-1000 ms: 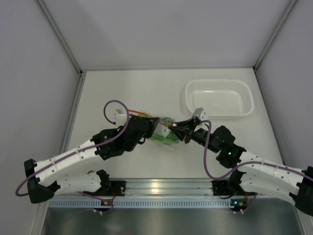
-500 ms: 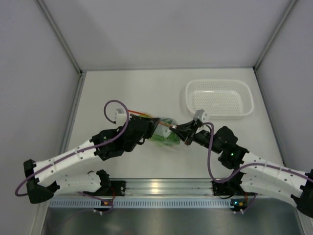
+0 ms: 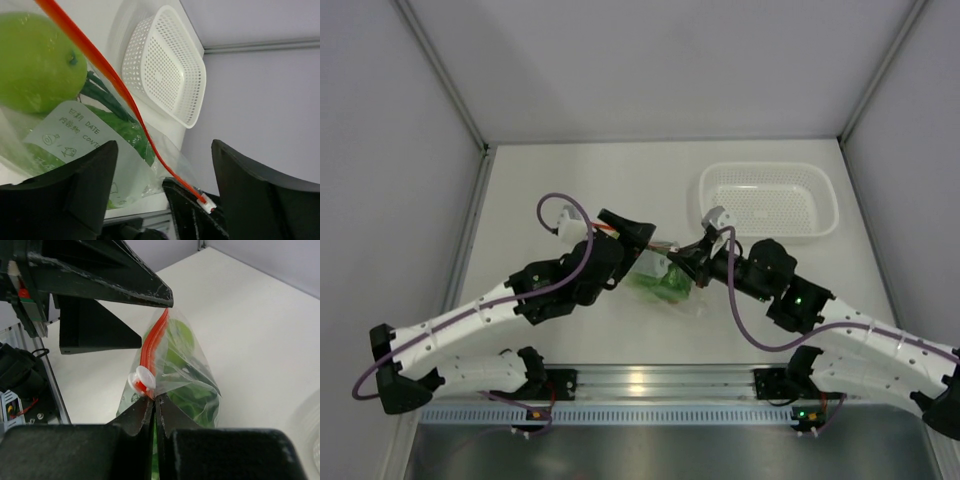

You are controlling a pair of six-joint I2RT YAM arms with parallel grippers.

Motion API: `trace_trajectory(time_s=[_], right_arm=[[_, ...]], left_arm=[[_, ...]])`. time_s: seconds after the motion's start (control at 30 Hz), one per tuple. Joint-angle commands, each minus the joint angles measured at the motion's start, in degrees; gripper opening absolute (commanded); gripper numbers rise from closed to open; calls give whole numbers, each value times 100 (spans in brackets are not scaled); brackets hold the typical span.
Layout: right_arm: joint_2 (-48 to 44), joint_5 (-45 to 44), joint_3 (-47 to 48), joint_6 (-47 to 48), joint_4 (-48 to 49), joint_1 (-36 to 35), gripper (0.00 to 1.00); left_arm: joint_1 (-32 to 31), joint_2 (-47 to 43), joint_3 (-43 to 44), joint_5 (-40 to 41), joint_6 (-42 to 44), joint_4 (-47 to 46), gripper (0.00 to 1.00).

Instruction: Open the zip-top bag and remove the fake food

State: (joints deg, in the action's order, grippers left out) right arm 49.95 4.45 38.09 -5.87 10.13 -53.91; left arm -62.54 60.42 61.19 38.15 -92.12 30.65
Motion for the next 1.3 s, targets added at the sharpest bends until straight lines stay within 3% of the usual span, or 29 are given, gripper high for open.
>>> trace_trajectory(time_s=[0.0,0.07,0.2,0.37,0.57,0.6,0.67,0.7,0.77,0.93,1.03,1.17,1.27], right_arm=[[58,-207,594,-81,-826,-85,0],[93,-243,840,-107,-995,-85,0],[67,-164,1131,-116,-1549,-85,0],[-152,-181,1148,-46,-1795,-85,0],[-495,-111,1079,-28,-1997,-85,0],[-556,-85,1052,-20,-1997,-93,0],[-715,-93,999,-19,-2041,-85,0],[-741,-85,990,-20,-2120,-85,0],[-829,-84,1008,-2,-2191,-76,0],[-961,-111,990,33,-2340,-85,0],[-952,-93,999,24,-2410,-85,0],[-987,-41,999,-2,-2428,-85,0],[-1005,21,1034,7,-2454,-84,0]], left_arm=[[32,-259,340,184,1463,-419,85],[40,-355,411,97,2194,-823,97],[93,-479,526,-465,4624,-1553,98],[514,-558,658,-2008,6622,-1895,98],[892,-743,122,-3566,8067,-2783,98],[937,-743,60,-4317,8461,-2871,98],[981,-769,-54,-5007,9102,-2977,98],[990,-778,-176,-5689,9332,-3012,98],[981,-795,-256,-6264,9667,-3187,98],[981,-655,-283,-7188,10204,-3399,94],[981,-340,-134,-7505,10336,-3408,89],[981,-67,-28,-7419,10433,-3408,70],[981,22,-19,-7419,10538,-3400,65]])
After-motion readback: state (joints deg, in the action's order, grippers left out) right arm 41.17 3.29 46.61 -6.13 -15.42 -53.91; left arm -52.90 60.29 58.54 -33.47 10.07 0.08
